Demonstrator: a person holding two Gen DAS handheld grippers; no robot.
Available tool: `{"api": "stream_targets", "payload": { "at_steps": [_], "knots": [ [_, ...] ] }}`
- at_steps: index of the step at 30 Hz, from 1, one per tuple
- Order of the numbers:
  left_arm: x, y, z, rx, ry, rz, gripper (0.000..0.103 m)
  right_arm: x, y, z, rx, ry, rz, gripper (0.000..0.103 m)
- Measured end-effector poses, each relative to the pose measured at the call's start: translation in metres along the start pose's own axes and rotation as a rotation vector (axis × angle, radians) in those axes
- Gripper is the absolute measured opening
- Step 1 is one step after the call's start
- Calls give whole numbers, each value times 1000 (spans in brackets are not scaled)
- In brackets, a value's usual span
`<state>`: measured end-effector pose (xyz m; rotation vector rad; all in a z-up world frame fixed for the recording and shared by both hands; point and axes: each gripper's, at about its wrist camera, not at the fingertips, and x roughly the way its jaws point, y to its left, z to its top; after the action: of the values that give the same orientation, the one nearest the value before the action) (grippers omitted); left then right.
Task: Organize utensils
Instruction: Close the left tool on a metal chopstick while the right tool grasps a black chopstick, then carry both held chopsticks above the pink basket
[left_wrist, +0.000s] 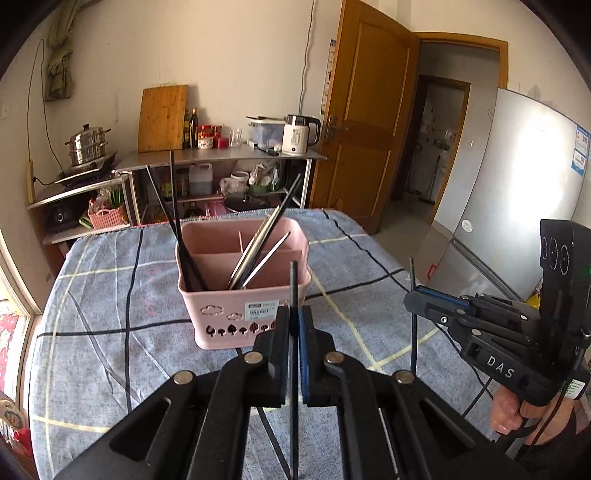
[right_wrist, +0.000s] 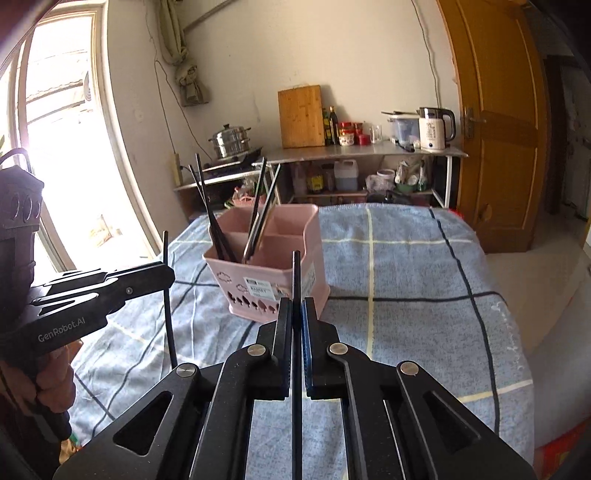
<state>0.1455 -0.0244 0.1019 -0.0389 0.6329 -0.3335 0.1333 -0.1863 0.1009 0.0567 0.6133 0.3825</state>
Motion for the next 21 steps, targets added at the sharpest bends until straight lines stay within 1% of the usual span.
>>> {"api": "stream_targets", "payload": {
  "at_steps": [4, 8, 14, 21],
  "knots": [
    [-13, 5, 12, 6, -43, 4, 5, -20, 3, 15, -13, -71, -5, 5],
    [-17, 9, 17, 5, -55, 7, 5, -29, 3, 20, -10, -105, -10, 5],
    [-17, 11, 16, 1, -45, 3, 5, -29, 2, 19, -6, -100, -7, 5],
    [-24, 10, 18, 10, -47, -4, 5, -32, 7, 22, -30, -103, 9, 5]
  ]
}}
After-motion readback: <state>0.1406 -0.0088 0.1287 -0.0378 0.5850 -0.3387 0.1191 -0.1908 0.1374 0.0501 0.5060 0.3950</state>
